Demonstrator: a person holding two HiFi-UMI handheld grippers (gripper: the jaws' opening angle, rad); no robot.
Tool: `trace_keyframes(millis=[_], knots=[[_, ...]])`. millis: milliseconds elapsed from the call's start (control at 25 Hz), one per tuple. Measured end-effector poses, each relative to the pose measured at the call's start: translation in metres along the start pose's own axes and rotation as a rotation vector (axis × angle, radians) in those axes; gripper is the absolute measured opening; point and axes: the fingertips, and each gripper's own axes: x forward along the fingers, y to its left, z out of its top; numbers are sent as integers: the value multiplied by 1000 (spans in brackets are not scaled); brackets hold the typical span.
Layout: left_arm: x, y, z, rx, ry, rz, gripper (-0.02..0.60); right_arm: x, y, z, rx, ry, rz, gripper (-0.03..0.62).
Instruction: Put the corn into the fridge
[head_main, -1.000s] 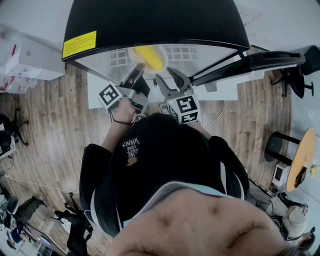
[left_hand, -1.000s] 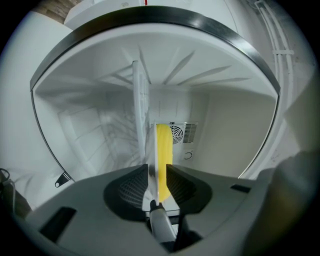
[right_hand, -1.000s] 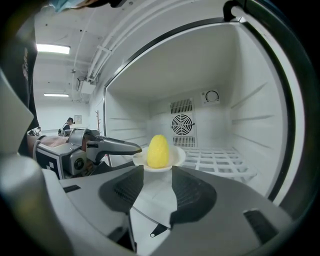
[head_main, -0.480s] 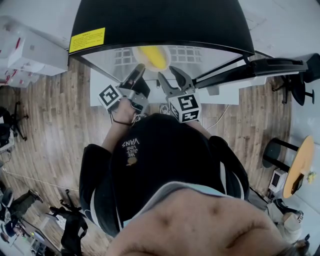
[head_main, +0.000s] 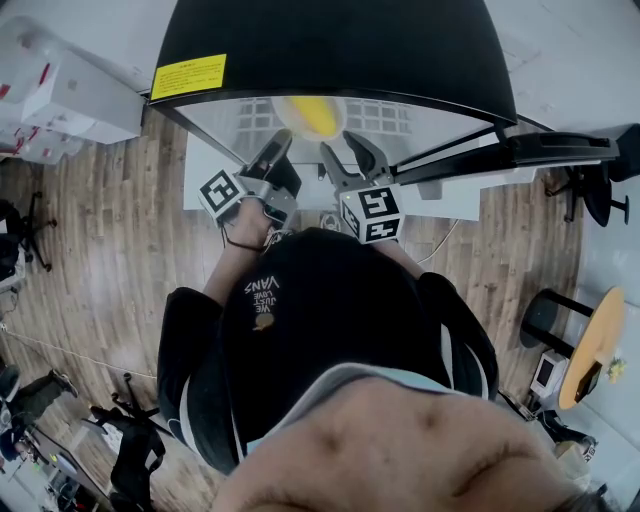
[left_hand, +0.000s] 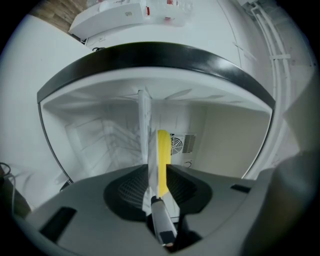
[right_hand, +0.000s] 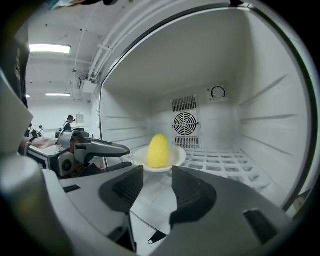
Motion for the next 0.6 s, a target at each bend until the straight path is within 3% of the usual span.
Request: trace_keyframes(millis=[600], knots=[[0, 3, 10, -11, -18, 0, 91, 17, -2, 4, -17, 17, 15, 181]])
